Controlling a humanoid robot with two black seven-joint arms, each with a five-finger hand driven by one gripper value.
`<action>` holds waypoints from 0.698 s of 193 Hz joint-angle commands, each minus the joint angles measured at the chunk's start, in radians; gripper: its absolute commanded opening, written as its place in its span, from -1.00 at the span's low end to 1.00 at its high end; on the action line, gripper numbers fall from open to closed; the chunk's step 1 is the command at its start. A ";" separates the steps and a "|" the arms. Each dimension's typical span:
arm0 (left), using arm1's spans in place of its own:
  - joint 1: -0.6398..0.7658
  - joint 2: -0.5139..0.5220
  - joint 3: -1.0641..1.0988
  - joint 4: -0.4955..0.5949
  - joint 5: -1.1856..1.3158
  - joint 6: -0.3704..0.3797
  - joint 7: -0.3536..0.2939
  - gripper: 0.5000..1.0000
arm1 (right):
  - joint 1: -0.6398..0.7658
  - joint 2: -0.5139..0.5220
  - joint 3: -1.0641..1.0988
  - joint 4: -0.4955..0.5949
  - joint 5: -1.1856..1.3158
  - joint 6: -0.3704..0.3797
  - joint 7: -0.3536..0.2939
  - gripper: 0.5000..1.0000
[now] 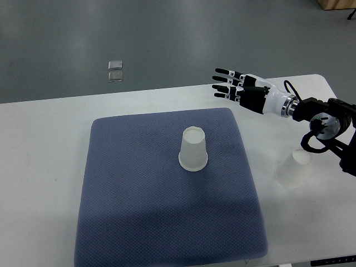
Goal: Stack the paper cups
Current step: 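Move the right hand down toward the loose white paper cup beside the pad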
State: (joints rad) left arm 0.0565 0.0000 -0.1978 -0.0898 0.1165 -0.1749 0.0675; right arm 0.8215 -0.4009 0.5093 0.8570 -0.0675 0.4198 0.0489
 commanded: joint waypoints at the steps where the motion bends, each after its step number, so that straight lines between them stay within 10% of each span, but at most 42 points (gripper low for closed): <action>1: 0.000 0.000 0.000 -0.001 0.000 0.000 0.000 1.00 | -0.001 -0.001 0.000 0.002 0.000 0.002 -0.001 0.69; 135: -0.003 0.000 0.001 -0.001 0.000 0.000 -0.006 1.00 | 0.030 -0.127 -0.002 0.005 -0.017 0.065 -0.003 0.69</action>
State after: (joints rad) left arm 0.0537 0.0000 -0.1958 -0.0903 0.1161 -0.1749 0.0611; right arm 0.8365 -0.4979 0.5093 0.8611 -0.0840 0.4612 0.0448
